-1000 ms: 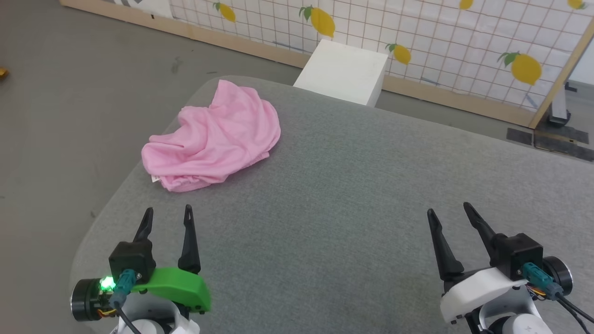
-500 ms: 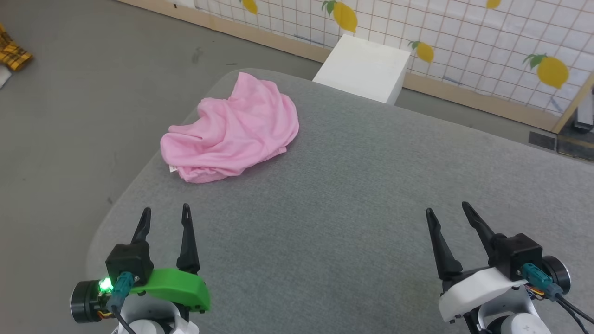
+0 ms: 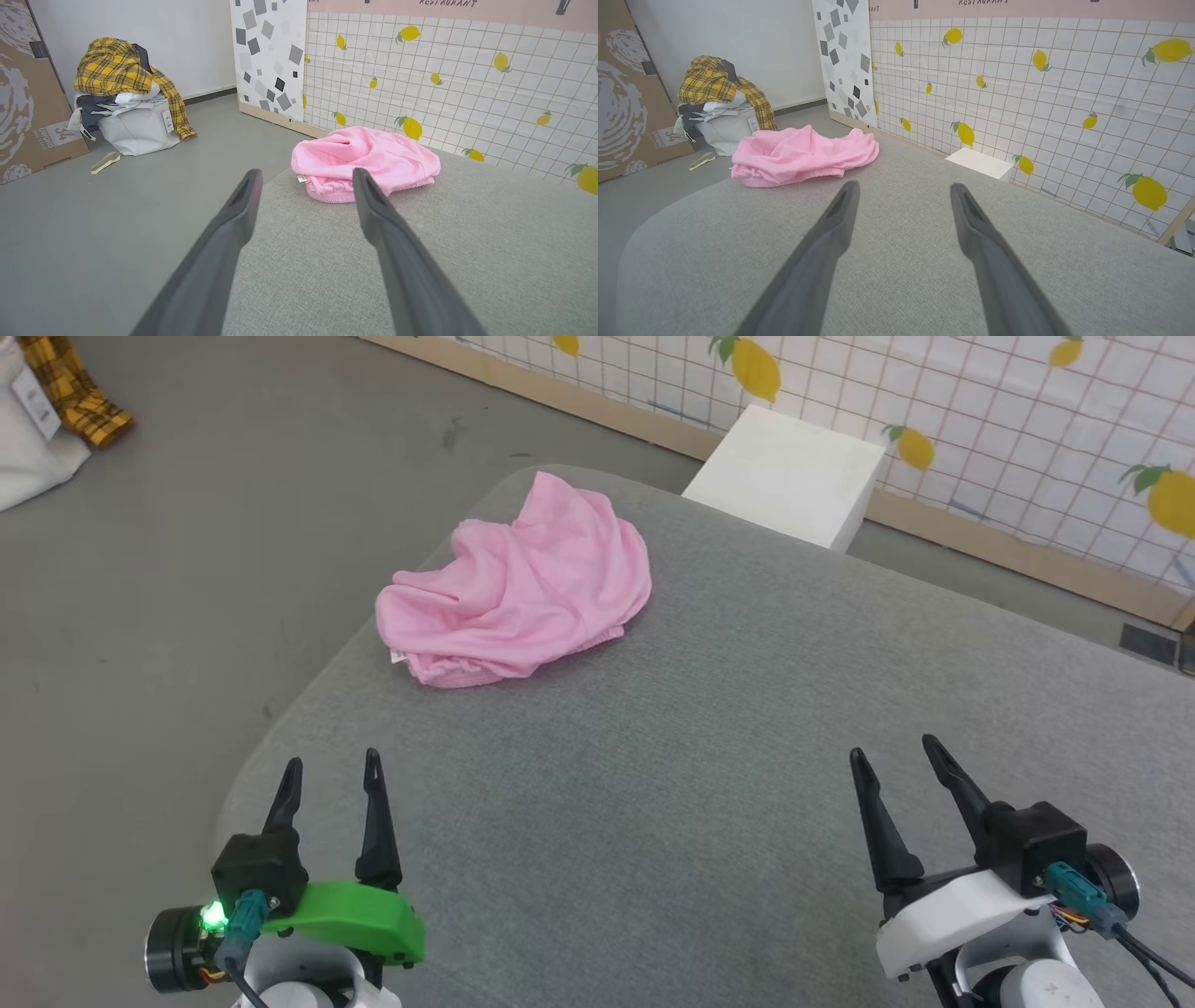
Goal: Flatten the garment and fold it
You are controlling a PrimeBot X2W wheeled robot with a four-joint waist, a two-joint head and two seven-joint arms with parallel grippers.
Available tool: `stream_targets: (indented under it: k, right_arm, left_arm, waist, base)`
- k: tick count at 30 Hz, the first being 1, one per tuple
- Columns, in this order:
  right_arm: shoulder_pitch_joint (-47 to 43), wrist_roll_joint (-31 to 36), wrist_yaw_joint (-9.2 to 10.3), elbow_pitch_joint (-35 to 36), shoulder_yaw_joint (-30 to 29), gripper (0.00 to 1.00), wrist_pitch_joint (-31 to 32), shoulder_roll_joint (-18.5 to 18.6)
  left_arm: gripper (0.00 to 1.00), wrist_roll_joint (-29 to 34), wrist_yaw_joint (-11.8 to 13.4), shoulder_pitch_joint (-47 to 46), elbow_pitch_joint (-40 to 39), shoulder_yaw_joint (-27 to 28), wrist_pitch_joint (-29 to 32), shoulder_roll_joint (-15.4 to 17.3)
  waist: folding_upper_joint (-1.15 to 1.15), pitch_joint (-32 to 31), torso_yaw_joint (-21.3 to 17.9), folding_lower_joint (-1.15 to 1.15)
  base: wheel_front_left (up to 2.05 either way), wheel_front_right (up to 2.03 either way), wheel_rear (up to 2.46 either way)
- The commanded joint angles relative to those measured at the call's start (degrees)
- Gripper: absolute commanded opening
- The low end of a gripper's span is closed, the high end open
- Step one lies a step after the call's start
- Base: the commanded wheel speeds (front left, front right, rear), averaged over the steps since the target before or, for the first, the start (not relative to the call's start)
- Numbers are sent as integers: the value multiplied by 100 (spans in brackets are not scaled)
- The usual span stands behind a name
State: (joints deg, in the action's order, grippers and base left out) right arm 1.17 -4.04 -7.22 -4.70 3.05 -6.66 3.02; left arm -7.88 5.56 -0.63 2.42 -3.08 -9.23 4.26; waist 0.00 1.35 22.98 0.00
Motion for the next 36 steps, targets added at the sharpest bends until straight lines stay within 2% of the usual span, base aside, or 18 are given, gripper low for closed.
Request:
stream_targets:
  k: [1, 28, 36]
  right_arm:
    - [100, -38, -17, -30, 12, 100, -68, -8]
    - [188, -197, -23, -190, 117, 100, -286, -12]
    - [303, -186, -25, -159, 187, 100, -286, -13]
  left_arm:
    - [100, -51, 42, 108, 25, -27, -61, 55]
    - [100, -372, 286, 153, 154, -206, -265, 214]
    - [100, -656, 299, 40, 142, -206, -350, 192]
  waist:
    - [0, -4, 87, 0]
    - [0, -46, 813, 0]
    - [0, 203, 837, 0]
  base:
    - [0, 0, 0]
    - [0, 0, 0]
    - [0, 0, 0]
